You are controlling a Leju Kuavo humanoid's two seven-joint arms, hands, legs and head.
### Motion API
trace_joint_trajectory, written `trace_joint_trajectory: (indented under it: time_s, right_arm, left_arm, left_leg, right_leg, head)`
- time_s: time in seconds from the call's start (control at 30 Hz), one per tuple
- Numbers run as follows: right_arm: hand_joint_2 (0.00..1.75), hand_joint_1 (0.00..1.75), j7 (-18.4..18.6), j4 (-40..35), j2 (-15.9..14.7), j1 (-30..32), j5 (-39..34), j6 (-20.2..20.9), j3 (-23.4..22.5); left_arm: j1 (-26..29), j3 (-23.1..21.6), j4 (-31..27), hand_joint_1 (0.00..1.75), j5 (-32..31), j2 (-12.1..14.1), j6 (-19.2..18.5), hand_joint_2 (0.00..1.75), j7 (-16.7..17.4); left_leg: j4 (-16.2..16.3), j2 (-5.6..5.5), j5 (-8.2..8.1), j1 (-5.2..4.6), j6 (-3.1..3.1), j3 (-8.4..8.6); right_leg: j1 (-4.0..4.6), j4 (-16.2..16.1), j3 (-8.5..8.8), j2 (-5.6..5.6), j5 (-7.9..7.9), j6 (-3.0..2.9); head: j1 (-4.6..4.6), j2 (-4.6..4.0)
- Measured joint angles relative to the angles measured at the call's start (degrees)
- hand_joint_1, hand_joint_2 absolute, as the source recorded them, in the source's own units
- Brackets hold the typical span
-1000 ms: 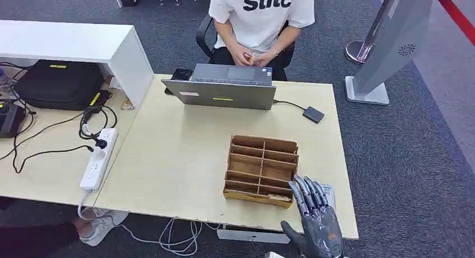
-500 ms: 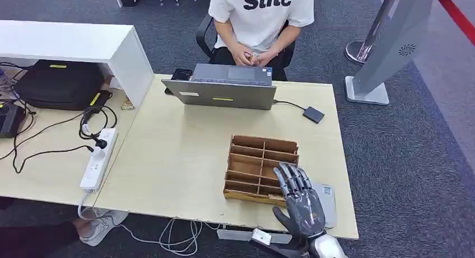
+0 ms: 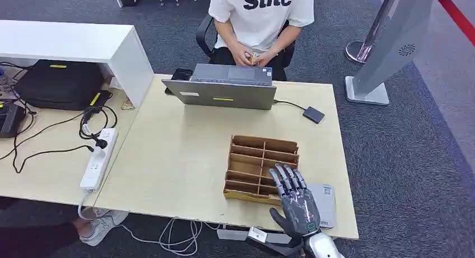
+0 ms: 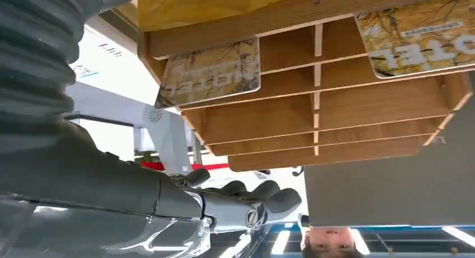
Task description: Pass the card to the sensor for recognition and then transmit it.
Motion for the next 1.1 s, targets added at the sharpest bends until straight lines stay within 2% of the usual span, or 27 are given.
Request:
trace_joint_trajectory:
  time_s: [1.07, 1.1]
  right_arm:
    - [1.75, 0.0, -0.09, -1.55, -0.94, 1.55, 1.05, -0.04, -0.35]
    - [1.75, 0.28, -0.09, -1.55, -0.94, 1.57, 1.05, -0.04, -0.35]
  left_arm:
    - [0.02, 0.0, 0.0, 0.0, -0.31, 0.07, 0.0, 1.75, 0.09]
    - [0.02, 0.0, 0.0, 0.0, -0.31, 0.07, 0.0, 1.75, 0.09]
  left_leg:
    - [0.0, 0.0, 0.0, 0.0, 0.0, 0.0]
    - [0.0, 0.0, 0.0, 0.0, 0.0, 0.0]
  right_leg:
    - [0.0, 0.0, 0.0, 0.0, 0.0, 0.0]
    - [0.0, 0.0, -0.01, 0.0, 0.0, 0.0]
  head:
    - [-0.02, 0.0]
    - [0.0, 0.0]
